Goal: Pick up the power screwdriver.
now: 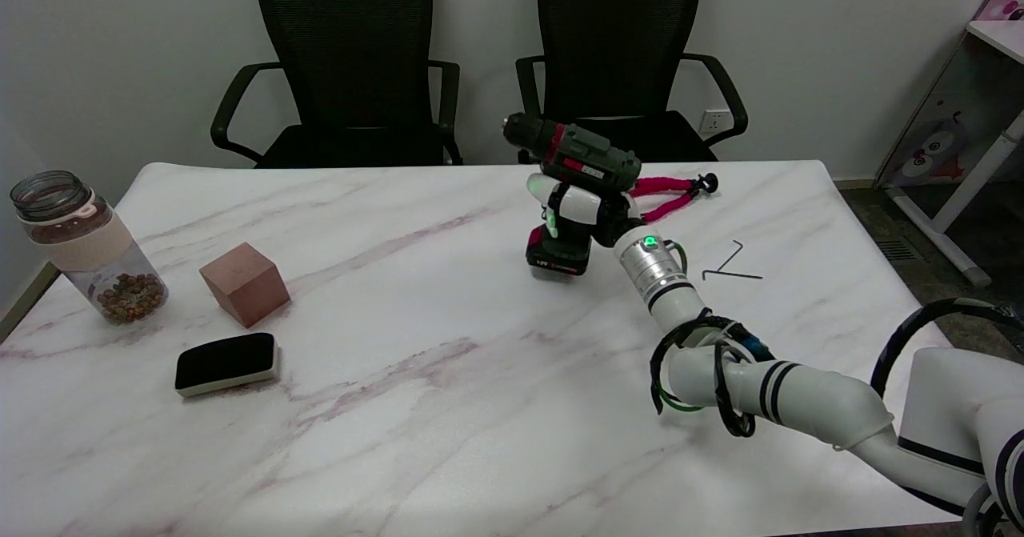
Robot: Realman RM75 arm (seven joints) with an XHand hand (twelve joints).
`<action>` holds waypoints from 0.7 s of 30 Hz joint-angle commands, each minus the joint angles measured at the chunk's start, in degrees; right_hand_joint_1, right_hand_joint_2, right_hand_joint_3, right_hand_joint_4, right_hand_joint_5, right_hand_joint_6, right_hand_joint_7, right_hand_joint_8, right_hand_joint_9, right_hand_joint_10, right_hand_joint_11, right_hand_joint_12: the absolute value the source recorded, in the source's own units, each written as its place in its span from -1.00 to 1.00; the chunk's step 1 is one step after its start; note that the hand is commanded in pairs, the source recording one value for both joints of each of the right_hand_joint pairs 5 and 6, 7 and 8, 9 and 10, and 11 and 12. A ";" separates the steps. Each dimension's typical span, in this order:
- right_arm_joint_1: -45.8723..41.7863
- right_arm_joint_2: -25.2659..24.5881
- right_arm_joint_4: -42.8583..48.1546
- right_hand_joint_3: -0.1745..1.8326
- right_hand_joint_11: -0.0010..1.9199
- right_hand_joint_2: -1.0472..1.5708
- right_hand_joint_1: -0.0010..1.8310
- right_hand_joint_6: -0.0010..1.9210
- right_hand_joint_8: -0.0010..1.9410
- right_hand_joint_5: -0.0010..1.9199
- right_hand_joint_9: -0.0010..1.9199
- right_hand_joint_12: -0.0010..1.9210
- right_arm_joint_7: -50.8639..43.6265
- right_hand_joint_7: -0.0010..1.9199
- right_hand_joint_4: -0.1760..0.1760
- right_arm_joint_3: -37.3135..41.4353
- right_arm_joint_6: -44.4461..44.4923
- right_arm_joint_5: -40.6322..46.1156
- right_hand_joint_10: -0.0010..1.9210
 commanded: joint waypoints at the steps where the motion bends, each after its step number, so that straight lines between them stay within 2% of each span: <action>1: 0.69 2.59 -10.93 -0.09 0.79 0.39 -0.02 0.74 0.72 0.74 0.95 0.78 -0.95 0.74 1.00 0.13 3.47 -0.54 0.95; 13: -0.80 4.97 -27.57 -0.09 0.85 0.40 -0.04 0.73 0.72 0.73 0.99 0.85 -12.31 0.73 1.00 3.46 3.51 0.05 0.99; 21: -1.24 5.52 -32.52 -0.07 0.87 0.41 -0.04 0.71 0.70 0.72 1.00 0.87 -15.08 0.72 1.00 7.50 2.75 0.05 1.00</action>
